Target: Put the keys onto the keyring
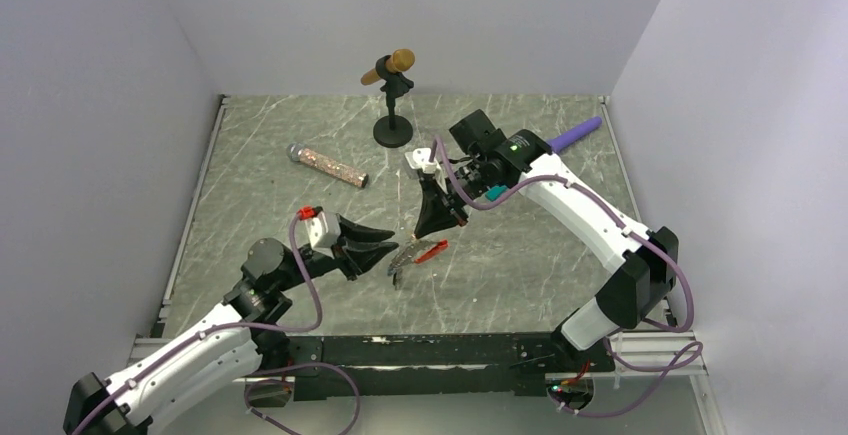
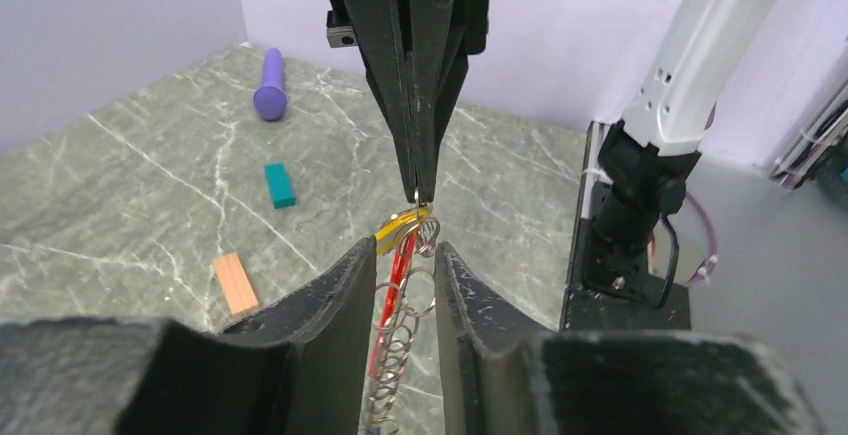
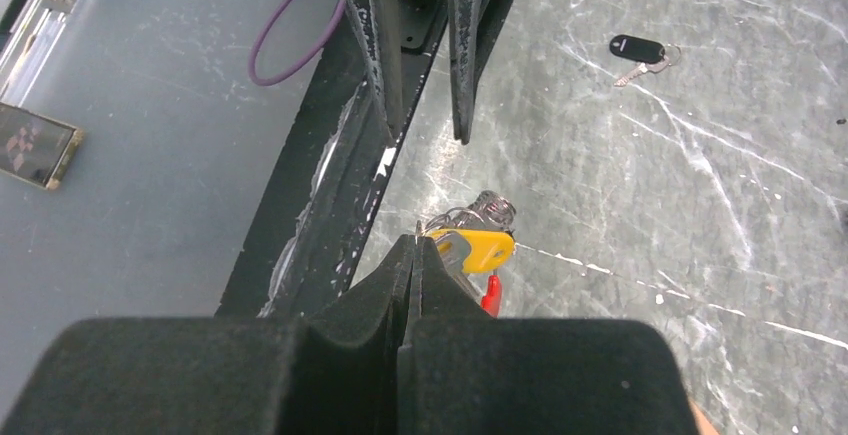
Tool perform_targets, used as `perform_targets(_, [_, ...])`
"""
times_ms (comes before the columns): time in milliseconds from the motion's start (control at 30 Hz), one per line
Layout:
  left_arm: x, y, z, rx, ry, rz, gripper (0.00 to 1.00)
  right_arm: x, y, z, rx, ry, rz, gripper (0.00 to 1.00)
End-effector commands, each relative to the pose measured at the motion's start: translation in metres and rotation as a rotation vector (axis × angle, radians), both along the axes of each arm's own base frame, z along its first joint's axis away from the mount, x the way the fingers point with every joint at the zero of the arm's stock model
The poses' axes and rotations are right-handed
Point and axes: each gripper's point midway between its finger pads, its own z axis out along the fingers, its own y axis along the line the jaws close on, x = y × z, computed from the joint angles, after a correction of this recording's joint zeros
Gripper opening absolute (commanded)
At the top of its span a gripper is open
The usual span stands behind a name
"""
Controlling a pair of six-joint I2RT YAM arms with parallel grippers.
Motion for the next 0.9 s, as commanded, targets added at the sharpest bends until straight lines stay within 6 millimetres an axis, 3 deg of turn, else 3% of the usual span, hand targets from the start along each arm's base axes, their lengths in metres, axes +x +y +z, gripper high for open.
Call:
perform_targets(0, [-0.006, 0.0, 0.002, 0.112, -0.205, -0.04, 0.35, -0.014, -0.004, 0.032, 0.123, -0.051, 0.081, 0.0])
perform_targets(100, [-0.007, -0.007, 0.002, 0.165, -0.289, -0.09, 0.35, -0.016, -0.004, 0.033, 0.129, -0.04, 0.096, 0.0])
perform_targets(433, [-0.006, -0.031, 0.006, 0.217, -0.339, -0.17, 0.31, -0.011, -0.001, 0.031, 0.117, -0.012, 0.083, 0.0])
perform_targets(567, [-0.011, -0.031, 0.003, 0.217, -0.334, -0.189, 0.3, -0.009, -0.001, 0.03, 0.118, -0.005, 0.079, 0.0])
perform_targets(867, [-0.002, -0.026, -0.004, 0.225, -0.266, -0.118, 0.24, -0.007, 0.0, 0.03, 0.115, 0.005, 0.073, 0.0])
